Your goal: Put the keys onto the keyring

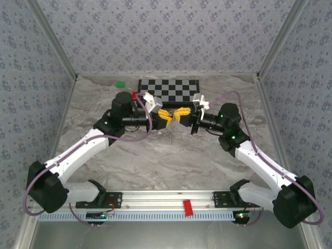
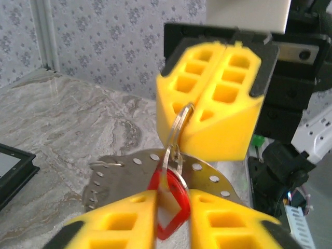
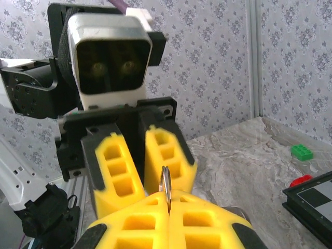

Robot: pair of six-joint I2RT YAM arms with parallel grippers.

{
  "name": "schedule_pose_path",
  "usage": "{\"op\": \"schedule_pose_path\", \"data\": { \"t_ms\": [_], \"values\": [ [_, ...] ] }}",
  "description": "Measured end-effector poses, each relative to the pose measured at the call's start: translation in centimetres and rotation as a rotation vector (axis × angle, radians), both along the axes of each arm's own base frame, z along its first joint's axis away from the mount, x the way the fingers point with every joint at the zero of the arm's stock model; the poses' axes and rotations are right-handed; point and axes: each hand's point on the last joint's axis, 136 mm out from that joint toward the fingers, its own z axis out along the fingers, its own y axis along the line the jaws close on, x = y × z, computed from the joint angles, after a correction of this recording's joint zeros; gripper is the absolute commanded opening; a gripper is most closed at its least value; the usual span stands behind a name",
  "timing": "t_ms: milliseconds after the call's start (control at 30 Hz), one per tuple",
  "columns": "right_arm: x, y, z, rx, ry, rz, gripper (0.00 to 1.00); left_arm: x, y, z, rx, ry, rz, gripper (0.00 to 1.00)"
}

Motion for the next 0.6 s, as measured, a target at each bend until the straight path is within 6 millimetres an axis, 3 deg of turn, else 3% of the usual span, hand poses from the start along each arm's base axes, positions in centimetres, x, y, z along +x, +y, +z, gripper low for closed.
{"op": "schedule_pose_path", "data": {
  "t_ms": [267,533,600],
  "values": [
    [0.0,0.0,0.0,0.004,0.002,0.0,0.0,-0.5,-0.3,-0.7,0.022,0.007,-0.026,0.04],
    [0.0,-0.1,0.1,0.008,0.005,-0.002,0.0,-0.9,-0.6,-1.0,0.049,0.006,-0.058,0.04],
    [0.0,-0.1,0.1,0.008,0.005,-0.001,0.0,-1.1,-0.6,-1.1,0.054,0.006,-0.064,0.11]
  ]
}}
